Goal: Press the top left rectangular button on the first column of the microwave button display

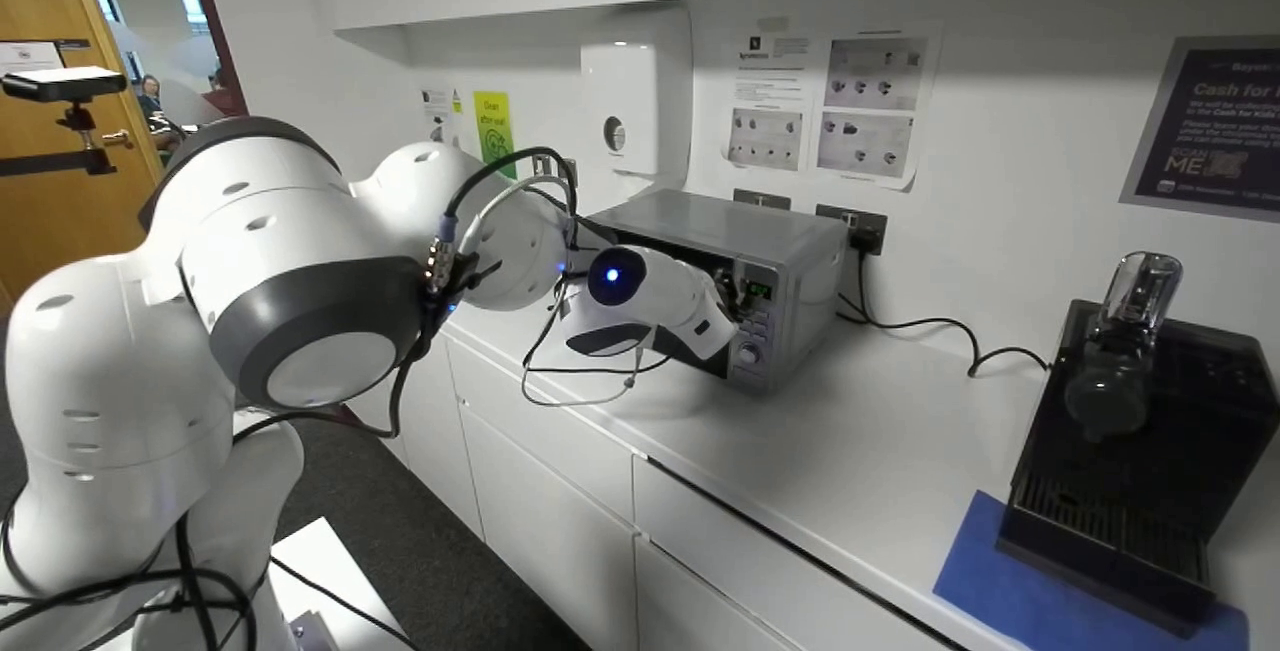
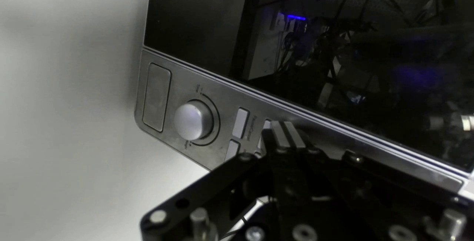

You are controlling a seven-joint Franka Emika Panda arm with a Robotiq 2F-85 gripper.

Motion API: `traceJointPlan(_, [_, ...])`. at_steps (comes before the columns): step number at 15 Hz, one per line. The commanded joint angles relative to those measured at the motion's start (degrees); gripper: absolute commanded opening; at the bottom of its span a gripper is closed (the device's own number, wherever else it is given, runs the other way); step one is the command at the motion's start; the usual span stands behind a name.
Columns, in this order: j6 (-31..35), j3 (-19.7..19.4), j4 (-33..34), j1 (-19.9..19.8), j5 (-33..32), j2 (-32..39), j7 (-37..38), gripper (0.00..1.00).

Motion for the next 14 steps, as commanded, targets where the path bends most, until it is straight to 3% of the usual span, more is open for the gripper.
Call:
traceJointPlan(1, [0.0,-1.13,4.02,2.59,1.7,-2.68,-3.36,0.0])
traceJointPlan(4, [-2.64,1.74,0.88,-0.88,0.96,-1.8,-3.34,0.0])
traceJointPlan(9, [-10.42,12.17,-4.17,-11.13,0.37,1.35,-2.87,0.0])
traceJointPlan(14, [-26.12,19.78,-8.64,-22.29,2.74,12.22,1.01,0.0])
